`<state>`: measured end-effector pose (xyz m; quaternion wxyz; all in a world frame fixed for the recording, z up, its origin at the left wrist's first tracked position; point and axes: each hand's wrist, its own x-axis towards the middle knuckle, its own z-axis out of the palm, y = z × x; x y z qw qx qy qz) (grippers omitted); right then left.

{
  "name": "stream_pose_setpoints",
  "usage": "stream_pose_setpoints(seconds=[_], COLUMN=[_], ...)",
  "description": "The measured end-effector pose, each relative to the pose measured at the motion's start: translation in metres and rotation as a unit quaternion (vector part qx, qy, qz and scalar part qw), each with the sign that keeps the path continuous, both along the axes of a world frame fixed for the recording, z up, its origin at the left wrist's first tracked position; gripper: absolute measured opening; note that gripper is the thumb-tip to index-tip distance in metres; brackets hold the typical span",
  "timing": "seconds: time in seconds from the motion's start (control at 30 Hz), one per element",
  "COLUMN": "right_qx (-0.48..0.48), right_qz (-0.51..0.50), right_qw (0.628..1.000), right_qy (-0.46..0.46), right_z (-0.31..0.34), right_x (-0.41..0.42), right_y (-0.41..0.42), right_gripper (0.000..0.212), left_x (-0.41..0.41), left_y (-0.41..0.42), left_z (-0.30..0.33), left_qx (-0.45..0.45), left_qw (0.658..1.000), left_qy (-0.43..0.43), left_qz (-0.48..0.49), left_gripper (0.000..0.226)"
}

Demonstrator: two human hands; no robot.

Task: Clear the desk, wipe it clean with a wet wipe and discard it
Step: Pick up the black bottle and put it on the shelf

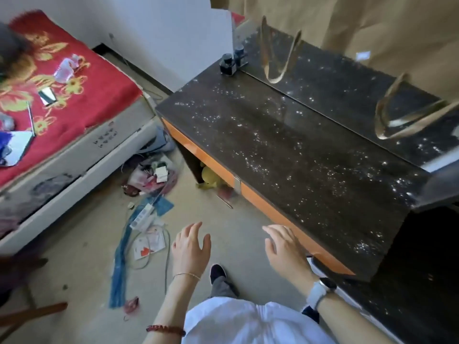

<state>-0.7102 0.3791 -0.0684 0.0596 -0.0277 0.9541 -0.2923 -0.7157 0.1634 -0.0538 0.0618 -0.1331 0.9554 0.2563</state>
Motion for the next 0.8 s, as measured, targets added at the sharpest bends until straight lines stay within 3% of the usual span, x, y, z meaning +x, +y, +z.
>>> stream_pose_setpoints(seconds=[0.17,0.53,0.8], right_qx=[-0.010,-0.039,-0.070], right_qz=[0.024,-0.041,-0.095], right_qw=[0.997,0.997,0.993], right_qy=[-0.067,-0.053,-0.006], right_z=[0.012,0.023,0.038], right_x=[-0.056,-0.208,-0.367], right_y=[-0.080,-0.115,-0.118], right_gripper=[0.067,0.033,0.033], left_x=[-0.055,-0.222,-0.388], left_y=[-0.087,-0.111,-0.104], left_z=[0.009,-0.004,0.013], left_qx=[-0.017,0.031,0.017], left_qw=[1.000,0.998,0.992], left_qy=[0.006,0.002,0.031], left_qz=[0.005,-0.048,-0.118], left_gripper=[0.037,0.035,0.038])
